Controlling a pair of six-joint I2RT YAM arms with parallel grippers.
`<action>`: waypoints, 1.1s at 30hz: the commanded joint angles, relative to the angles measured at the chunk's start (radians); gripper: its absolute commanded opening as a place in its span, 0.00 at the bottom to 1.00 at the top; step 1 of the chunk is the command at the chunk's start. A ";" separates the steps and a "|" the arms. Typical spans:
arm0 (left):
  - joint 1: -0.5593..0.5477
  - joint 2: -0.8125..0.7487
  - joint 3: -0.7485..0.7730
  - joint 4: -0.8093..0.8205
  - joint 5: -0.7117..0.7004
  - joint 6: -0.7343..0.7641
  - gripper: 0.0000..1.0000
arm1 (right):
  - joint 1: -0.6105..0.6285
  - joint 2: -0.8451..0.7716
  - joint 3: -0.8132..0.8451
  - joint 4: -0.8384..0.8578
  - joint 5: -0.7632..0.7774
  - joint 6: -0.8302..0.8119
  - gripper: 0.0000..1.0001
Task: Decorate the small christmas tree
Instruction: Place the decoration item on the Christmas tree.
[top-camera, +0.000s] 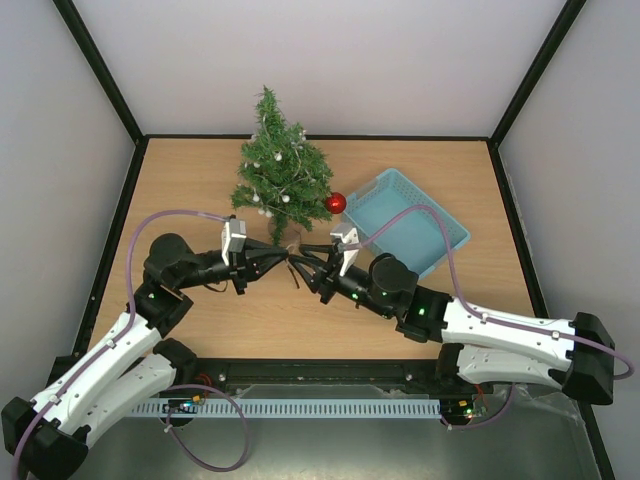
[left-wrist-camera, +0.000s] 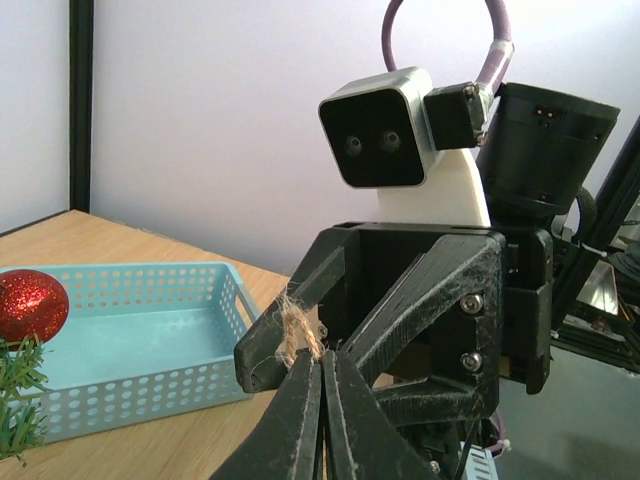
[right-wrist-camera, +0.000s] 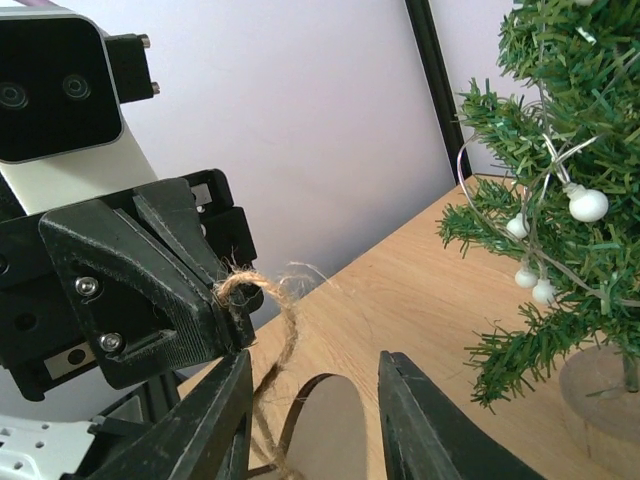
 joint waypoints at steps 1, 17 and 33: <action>-0.005 -0.008 -0.010 0.053 0.008 -0.005 0.02 | -0.005 0.024 0.027 0.062 0.033 0.037 0.33; -0.005 -0.007 -0.015 0.038 0.032 0.004 0.02 | -0.011 0.049 0.042 0.077 0.006 0.056 0.33; -0.005 -0.018 0.010 -0.062 0.066 0.048 0.02 | -0.014 -0.082 0.021 -0.186 0.142 -0.015 0.20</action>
